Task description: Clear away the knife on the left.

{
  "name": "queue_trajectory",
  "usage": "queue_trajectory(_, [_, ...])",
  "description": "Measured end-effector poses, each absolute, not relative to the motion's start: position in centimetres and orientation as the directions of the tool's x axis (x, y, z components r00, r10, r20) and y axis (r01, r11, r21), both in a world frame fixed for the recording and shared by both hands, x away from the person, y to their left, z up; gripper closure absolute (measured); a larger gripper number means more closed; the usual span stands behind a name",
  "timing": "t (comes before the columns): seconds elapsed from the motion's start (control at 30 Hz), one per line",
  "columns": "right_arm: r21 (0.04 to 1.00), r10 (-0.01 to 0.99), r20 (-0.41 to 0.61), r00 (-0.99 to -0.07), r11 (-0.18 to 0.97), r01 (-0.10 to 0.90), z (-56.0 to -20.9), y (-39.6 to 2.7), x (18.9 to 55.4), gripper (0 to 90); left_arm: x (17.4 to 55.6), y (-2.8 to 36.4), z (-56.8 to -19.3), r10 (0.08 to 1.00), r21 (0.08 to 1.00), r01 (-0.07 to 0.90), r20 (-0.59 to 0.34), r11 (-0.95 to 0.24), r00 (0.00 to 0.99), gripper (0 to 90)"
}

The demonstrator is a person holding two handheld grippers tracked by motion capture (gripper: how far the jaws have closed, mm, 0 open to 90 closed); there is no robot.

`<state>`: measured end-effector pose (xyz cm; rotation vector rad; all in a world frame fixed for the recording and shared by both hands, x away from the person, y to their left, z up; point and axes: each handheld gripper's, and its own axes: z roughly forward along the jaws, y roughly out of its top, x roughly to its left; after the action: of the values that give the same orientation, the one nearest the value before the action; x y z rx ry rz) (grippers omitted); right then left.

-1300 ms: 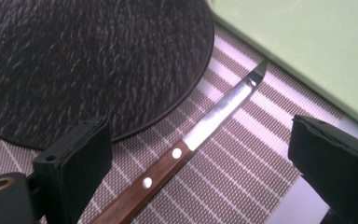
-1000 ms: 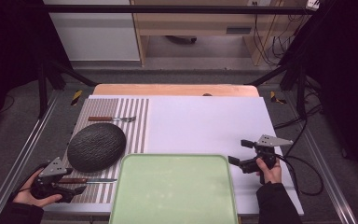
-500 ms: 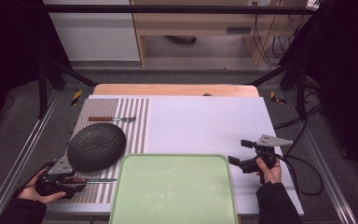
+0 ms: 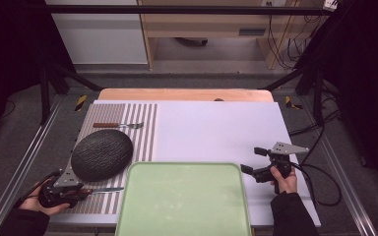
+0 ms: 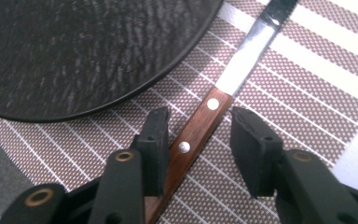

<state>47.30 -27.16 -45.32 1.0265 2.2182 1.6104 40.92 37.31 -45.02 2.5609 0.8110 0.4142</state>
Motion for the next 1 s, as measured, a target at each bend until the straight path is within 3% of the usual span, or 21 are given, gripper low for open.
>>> queue_trajectory(0.17, [0.898, 0.642, 0.221, -0.734, 0.159, 0.41, -45.3, -27.1, 47.3, 0.3, 40.7, 37.2, -44.9, 0.571, 0.45, 0.453, 0.167, -0.77, 0.804, 66.0])
queue_trajectory(0.63, [0.898, 0.642, 0.222, -0.734, 0.159, 0.41, -45.3, -27.2, 47.3, 0.3, 40.0, 36.4, -44.4, 0.455, 0.35, 0.373, 0.191, -0.86, 0.87, 71.7])
queue_trajectory(1.0, [0.898, 0.642, 0.222, -0.734, 0.159, 0.411, -45.3, -27.2, 47.3, 0.3, 39.9, 36.3, -44.4, 0.452, 0.331, 0.373, 0.203, -0.867, 0.869, 75.6])
